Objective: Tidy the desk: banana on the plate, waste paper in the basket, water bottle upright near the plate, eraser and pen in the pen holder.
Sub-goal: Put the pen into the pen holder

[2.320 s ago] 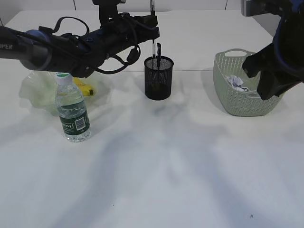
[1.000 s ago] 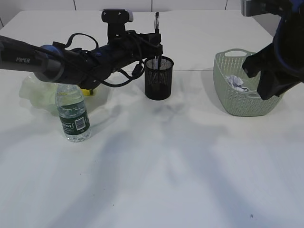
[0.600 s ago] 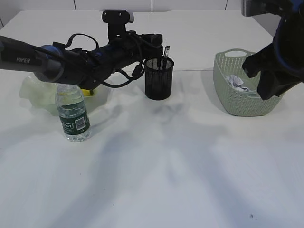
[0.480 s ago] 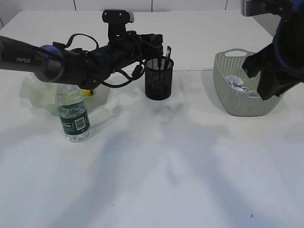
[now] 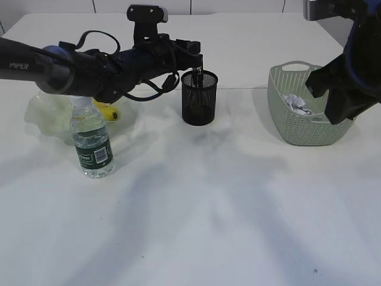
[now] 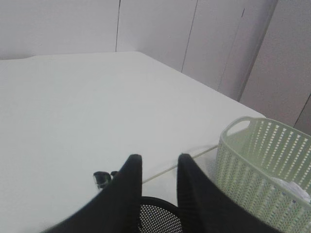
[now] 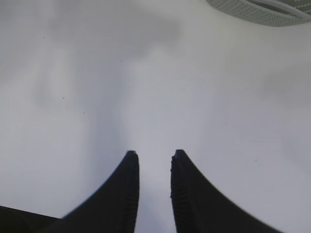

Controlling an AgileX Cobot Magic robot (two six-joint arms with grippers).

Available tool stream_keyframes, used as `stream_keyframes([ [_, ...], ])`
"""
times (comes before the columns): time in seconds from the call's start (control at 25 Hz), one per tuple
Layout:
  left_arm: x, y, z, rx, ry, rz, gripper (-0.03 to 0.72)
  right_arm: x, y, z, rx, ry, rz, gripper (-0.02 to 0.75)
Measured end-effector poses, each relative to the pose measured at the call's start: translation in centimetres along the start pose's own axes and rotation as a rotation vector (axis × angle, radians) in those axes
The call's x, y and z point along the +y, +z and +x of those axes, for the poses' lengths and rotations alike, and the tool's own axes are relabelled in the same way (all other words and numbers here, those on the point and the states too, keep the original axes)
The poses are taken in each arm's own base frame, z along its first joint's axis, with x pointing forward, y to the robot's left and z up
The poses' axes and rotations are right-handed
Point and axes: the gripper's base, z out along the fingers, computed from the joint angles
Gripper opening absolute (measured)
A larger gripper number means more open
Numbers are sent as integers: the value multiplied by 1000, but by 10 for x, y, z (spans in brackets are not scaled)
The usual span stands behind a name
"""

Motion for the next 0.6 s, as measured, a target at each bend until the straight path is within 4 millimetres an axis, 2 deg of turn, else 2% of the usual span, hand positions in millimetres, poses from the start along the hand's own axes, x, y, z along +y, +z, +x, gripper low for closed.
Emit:
stream_keyframes([
  [0.32, -2, -13, -38, 96, 23, -100, 169, 0, 0, 0, 0, -1, 2, 177],
  [0.6, -3, -36, -81, 190, -24, -251, 169, 0, 0, 0, 0, -46, 4, 177],
])
